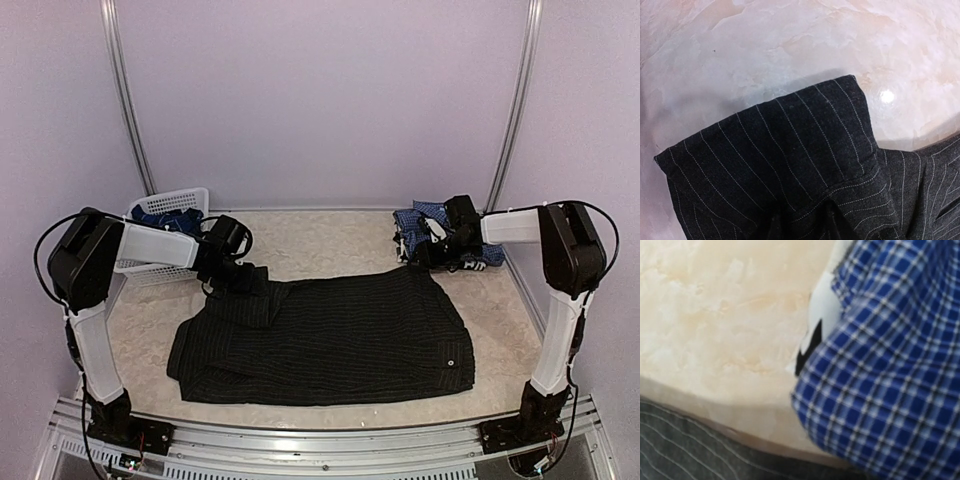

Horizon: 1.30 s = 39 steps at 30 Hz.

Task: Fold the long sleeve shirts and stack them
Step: Adjust the sleeve of the 1/3-folded shirt.

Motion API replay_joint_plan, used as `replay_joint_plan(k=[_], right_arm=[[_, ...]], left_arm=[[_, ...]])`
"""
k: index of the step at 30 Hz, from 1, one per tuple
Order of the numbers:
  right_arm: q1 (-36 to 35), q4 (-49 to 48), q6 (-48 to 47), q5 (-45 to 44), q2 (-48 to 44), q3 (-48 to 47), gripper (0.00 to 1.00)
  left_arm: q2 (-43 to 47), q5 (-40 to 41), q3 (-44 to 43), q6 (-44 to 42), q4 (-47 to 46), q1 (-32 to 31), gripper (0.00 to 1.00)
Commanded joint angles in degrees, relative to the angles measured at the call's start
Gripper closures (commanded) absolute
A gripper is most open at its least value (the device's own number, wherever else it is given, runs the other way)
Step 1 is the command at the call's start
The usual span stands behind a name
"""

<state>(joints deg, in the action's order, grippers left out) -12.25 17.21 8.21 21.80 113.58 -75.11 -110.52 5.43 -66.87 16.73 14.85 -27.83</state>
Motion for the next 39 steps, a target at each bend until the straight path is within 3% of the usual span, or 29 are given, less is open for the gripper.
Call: replay_joint_plan(k=[1, 10, 19, 26, 39], right_arm=[[-0.05, -0.68, -0.17, 0.81, 0.66, 0.73, 0.49], [-0.05, -0.95, -0.12, 0.71, 0.59, 1.63, 0.50], [-0.05, -0.45, -0.30, -0.13, -0.81, 1.56, 0.50], [-0.02, -0.60, -0.19, -0.70, -1.54, 1.87, 0.50], [-0.04, -1.81, -1.00, 0.20, -3.87, 2.64, 0.47]], left_arm=[[1.21, -0.45, 1.24, 0.28, -0.50, -0.52, 0.79], [3.26, 0.03, -0.64, -1.00, 0.09, -0.29, 1.00], [5.57, -2.07, -0.02, -1.39, -0.79, -0.29, 1.00], [12.78, -9.88, 4.38, 1.11, -5.09, 0.14, 1.00], [19.17, -13.54, 8.59, 2.37, -3.11, -0.46, 1.00]])
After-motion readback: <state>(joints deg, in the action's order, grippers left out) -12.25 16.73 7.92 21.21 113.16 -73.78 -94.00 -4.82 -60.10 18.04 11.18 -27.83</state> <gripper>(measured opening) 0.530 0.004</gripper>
